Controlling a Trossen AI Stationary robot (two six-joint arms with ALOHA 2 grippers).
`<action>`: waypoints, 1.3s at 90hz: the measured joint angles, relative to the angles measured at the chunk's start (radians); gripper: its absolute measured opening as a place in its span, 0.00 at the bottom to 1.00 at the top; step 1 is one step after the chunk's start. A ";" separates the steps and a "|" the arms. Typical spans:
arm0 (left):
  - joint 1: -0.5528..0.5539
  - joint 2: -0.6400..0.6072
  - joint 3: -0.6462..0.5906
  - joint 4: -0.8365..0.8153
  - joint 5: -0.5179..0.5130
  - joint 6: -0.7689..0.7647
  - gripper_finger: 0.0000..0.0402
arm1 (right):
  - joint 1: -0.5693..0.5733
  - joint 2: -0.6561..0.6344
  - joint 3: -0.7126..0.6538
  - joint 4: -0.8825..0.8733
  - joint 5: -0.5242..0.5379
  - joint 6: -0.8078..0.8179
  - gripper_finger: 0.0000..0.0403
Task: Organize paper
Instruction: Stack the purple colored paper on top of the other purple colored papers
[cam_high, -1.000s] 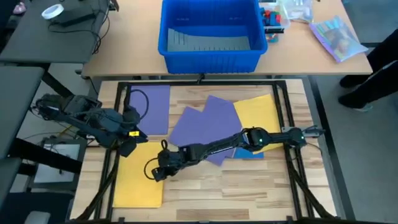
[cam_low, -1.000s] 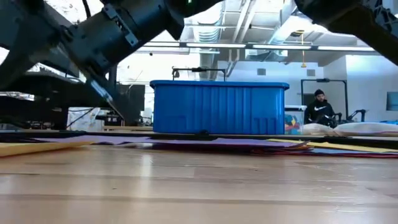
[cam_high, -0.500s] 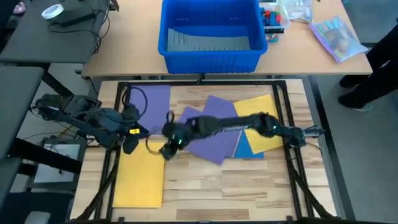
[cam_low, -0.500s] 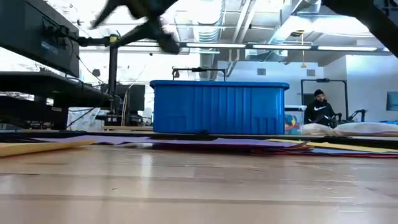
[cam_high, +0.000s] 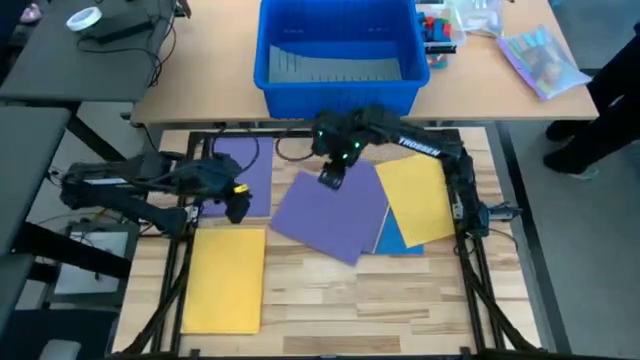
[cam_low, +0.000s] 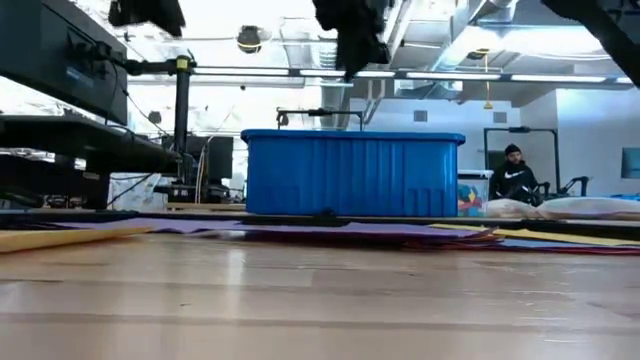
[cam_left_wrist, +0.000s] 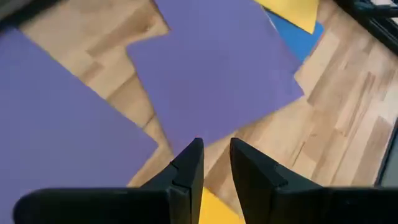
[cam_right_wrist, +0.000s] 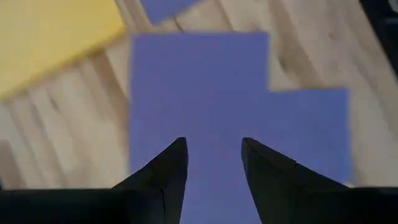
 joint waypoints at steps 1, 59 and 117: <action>0.008 0.000 -0.012 0.016 0.014 0.000 0.15 | -0.005 0.000 -0.005 -0.001 0.000 -0.009 0.36; 0.184 0.065 -0.601 0.890 0.350 -0.073 0.15 | -0.245 0.004 -0.740 0.327 -0.245 -0.052 0.53; 0.146 0.660 -0.606 1.389 0.339 -0.038 0.15 | -0.197 0.003 -0.843 0.618 -0.235 0.006 0.51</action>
